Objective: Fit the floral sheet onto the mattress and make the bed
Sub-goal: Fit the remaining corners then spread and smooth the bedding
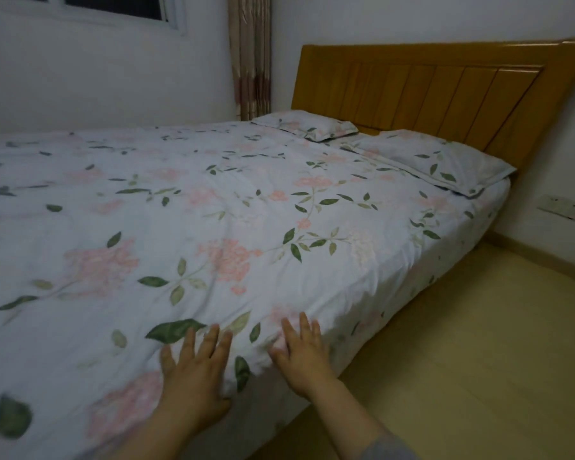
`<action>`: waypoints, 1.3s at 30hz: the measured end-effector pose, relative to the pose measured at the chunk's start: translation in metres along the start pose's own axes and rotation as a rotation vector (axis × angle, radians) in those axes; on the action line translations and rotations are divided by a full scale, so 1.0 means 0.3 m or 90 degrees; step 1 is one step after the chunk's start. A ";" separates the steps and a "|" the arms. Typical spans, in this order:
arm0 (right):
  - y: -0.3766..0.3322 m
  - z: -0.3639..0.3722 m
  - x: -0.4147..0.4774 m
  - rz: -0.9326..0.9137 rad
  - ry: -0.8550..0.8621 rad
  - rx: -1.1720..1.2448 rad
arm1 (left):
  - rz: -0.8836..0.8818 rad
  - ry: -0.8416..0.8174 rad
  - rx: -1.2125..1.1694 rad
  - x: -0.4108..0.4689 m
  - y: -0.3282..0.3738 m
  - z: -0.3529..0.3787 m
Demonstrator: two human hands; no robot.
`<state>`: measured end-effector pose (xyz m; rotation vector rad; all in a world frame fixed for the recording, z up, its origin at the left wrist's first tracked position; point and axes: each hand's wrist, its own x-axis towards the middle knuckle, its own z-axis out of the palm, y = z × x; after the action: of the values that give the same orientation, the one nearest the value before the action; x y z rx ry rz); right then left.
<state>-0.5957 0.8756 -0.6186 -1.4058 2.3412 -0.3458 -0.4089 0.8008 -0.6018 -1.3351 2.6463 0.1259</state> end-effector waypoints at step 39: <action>-1.046 0.404 -0.655 -0.178 0.012 0.013 | -0.277 0.253 -0.483 -0.892 -1.064 0.091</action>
<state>-0.2111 0.9011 -0.5627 -1.7304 2.1490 -0.4612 0.0068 0.8265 -0.5759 -2.3425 2.6136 0.9685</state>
